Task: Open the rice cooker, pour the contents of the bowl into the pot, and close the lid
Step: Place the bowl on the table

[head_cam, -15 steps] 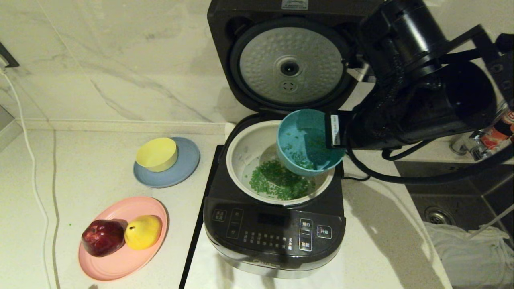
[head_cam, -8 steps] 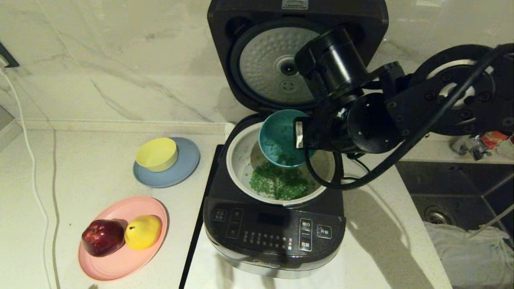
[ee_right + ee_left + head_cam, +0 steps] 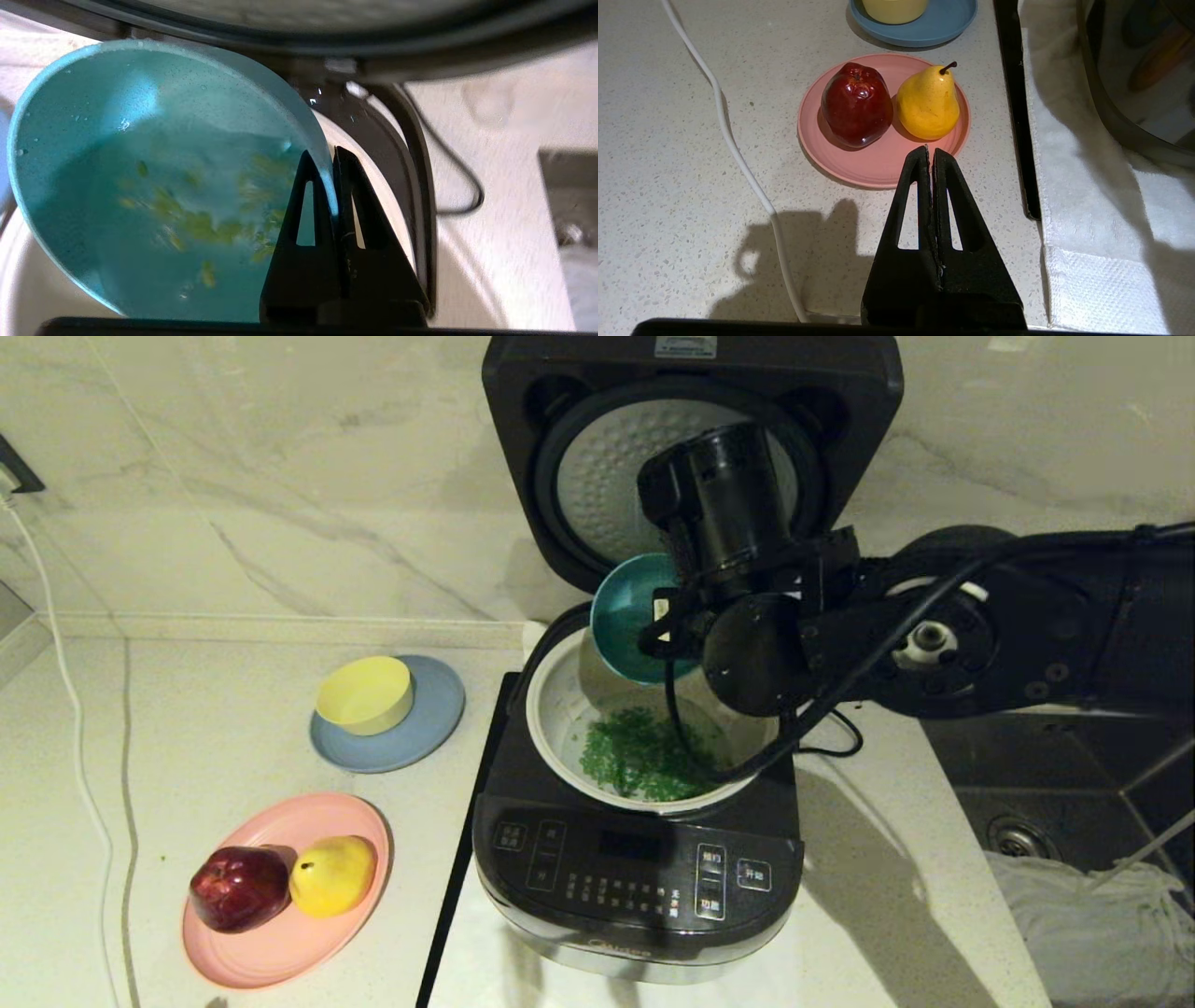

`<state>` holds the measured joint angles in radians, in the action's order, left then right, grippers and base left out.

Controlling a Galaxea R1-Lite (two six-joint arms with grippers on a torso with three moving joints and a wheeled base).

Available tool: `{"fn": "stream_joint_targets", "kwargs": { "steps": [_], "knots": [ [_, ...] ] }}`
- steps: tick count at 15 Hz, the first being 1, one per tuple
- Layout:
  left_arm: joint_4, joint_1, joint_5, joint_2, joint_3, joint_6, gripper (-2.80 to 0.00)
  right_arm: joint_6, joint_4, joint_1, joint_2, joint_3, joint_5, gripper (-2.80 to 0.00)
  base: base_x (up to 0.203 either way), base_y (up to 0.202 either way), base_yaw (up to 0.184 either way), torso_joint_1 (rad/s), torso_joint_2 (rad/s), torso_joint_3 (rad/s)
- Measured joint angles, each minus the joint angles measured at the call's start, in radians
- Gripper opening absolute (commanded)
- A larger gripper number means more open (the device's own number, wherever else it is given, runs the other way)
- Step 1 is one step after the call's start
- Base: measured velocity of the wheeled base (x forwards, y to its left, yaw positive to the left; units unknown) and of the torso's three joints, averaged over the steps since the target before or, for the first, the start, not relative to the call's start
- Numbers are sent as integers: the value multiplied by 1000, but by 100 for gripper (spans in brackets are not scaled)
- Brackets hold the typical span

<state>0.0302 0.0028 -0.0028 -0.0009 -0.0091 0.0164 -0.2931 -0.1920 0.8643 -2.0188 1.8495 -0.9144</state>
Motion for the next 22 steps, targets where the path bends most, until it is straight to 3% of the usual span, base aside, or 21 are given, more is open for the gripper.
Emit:
{"fn": "stream_joint_targets", "kwargs": {
  "steps": [5, 8, 11, 12, 14, 22],
  "knots": [
    [0, 0, 0, 0, 0, 0, -280, 310, 553, 5, -39, -219, -55, -280, 0, 0, 0, 0, 0, 0],
    [0, 0, 0, 0, 0, 1, -280, 576, 1033, -2, -85, -352, -46, -280, 0, 0, 0, 0, 0, 0],
    [0, 0, 0, 0, 0, 0, -280, 886, 1528, -17, -170, -451, 22, -280, 0, 0, 0, 0, 0, 0],
    [0, 0, 0, 0, 0, 0, -280, 930, 1635, -20, -181, -479, 37, -280, 0, 0, 0, 0, 0, 0],
    [0, 0, 0, 0, 0, 0, -280, 921, 1709, -23, -178, -515, 74, -280, 0, 0, 0, 0, 0, 0],
    [0, 0, 0, 0, 0, 1, -280, 884, 1714, -13, -164, -541, 87, -280, 0, 0, 0, 0, 0, 0]
  ]
}}
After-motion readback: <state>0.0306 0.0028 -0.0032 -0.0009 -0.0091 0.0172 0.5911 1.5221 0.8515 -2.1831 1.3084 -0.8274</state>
